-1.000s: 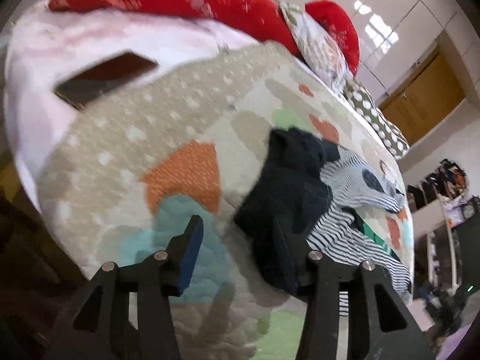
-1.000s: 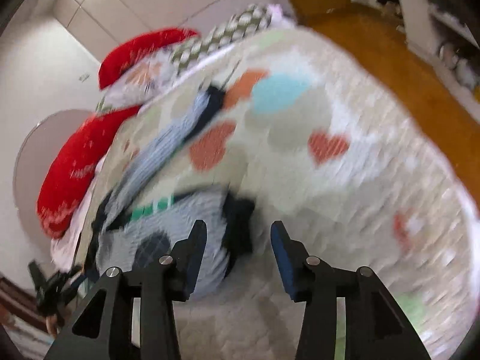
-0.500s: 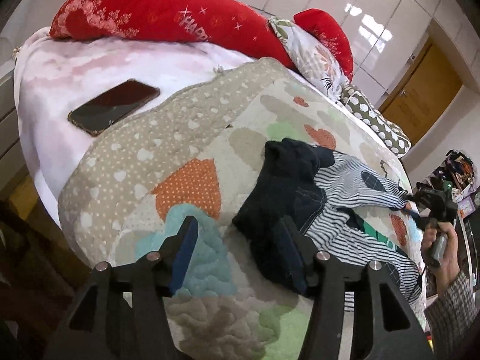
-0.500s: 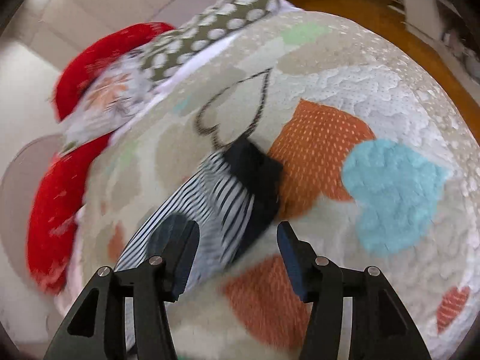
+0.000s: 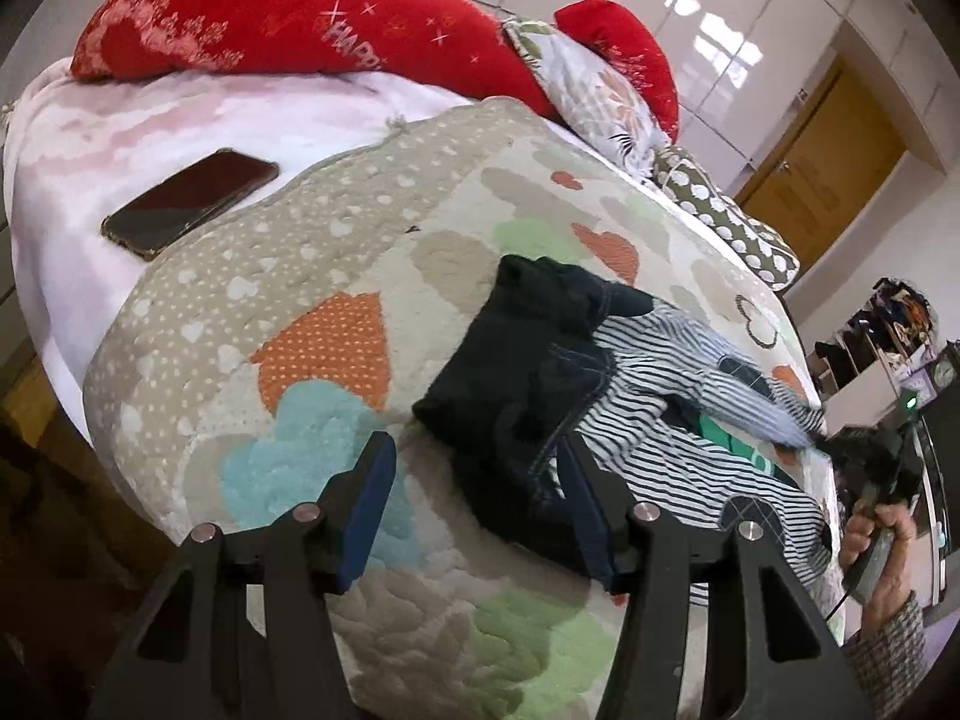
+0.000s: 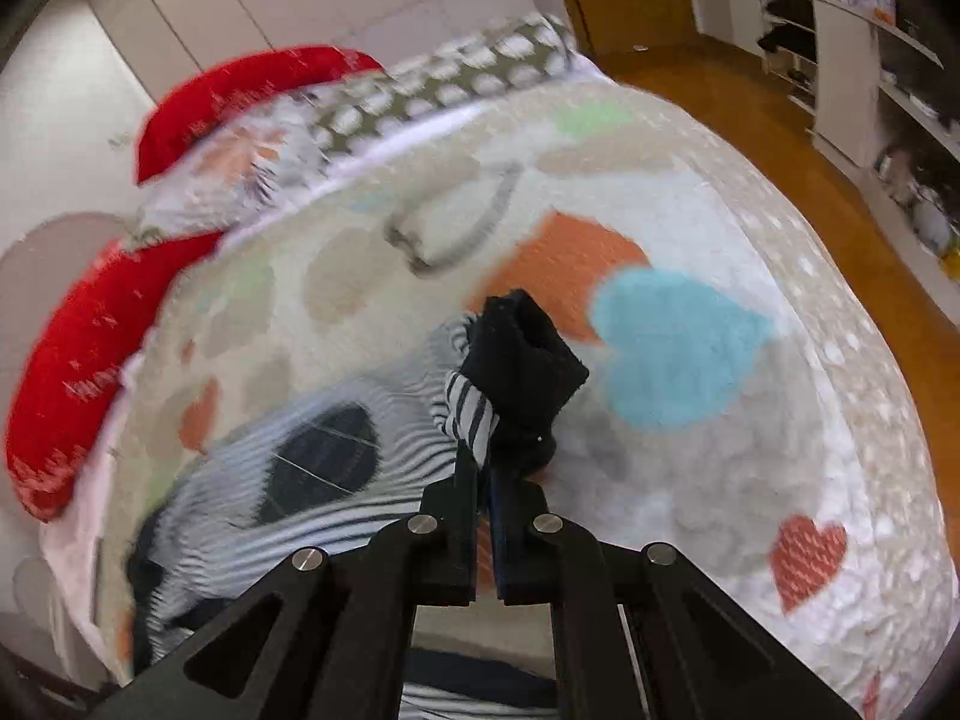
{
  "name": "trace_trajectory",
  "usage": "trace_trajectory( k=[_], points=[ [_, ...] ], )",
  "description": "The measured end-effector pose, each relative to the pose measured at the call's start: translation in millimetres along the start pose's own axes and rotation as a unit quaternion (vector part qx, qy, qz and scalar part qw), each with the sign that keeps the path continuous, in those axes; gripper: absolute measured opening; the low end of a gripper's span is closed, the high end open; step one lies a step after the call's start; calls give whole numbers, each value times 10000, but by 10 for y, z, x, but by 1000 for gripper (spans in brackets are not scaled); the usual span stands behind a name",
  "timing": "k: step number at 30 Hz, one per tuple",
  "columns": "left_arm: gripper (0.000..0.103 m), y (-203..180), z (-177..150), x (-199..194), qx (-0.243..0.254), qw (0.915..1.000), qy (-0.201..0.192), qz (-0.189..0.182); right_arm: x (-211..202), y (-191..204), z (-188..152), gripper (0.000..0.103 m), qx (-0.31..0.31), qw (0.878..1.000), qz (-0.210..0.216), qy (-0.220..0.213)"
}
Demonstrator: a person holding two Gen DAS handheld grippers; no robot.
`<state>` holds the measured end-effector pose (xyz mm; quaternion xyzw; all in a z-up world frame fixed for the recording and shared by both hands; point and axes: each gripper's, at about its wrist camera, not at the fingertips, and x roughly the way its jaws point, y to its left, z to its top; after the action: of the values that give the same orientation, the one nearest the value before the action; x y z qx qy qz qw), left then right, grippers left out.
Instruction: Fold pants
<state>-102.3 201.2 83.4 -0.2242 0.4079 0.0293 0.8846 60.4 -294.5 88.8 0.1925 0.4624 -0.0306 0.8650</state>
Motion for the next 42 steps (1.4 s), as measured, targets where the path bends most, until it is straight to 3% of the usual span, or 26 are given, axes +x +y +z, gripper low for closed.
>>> trace_trajectory(
  k=[2, 4, 6, 10, 13, 19, 23, 26, 28, 30, 34, 38, 42],
  points=[
    [61, -22, 16, -47, 67, 10000, -37, 19, 62, -210, -124, 12, 407, 9987, 17, 315],
    [62, -41, 51, -78, 108, 9999, -63, 26, 41, -351, -206, 31, 689, 9966, 188, 421],
    [62, -83, 97, -77, 168, 9998, -52, -4, -88, -462, -270, 35, 791, 9959, 271, 336],
    [62, -389, 227, 39, 544, 9985, -70, -24, -460, -526, -324, 35, 838, 9958, 370, -67],
    [62, -756, 377, 240, 881, 9961, 53, -67, -587, -293, -294, 35, 362, 9973, 615, -172],
    [62, -1415, 517, 895, 1563, 9863, 520, -66, -351, 356, -248, 35, -353, 9941, 1026, 42],
    [63, -1449, 503, 1326, 1618, 9830, 833, 245, 64, 438, -212, 35, -380, 9961, 713, 359],
    [63, -1281, 444, 1645, 1447, 9781, 1422, 457, 179, 220, -218, 35, -70, 9977, 460, 483],
    [63, -1256, 451, 1611, 1520, 9778, 1396, 371, 210, 20, -229, 35, 99, 9976, 318, 601],
    [63, -1286, 488, 1510, 1617, 9750, 1492, 306, 193, -84, -236, 35, 132, 9962, 508, 700],
    [63, -1320, 723, 1186, 1609, 9784, 1278, -209, -54, 24, -134, 35, -472, 9960, 503, 563],
    [67, -1377, 977, 1144, 1713, 9794, 1065, -98, -242, 252, 53, 47, -1316, 9898, 499, 230],
    [67, -1512, 1178, 1355, 1863, 9754, 1177, -23, -179, 411, 264, 55, -1724, 9831, 586, 193]
  ],
)
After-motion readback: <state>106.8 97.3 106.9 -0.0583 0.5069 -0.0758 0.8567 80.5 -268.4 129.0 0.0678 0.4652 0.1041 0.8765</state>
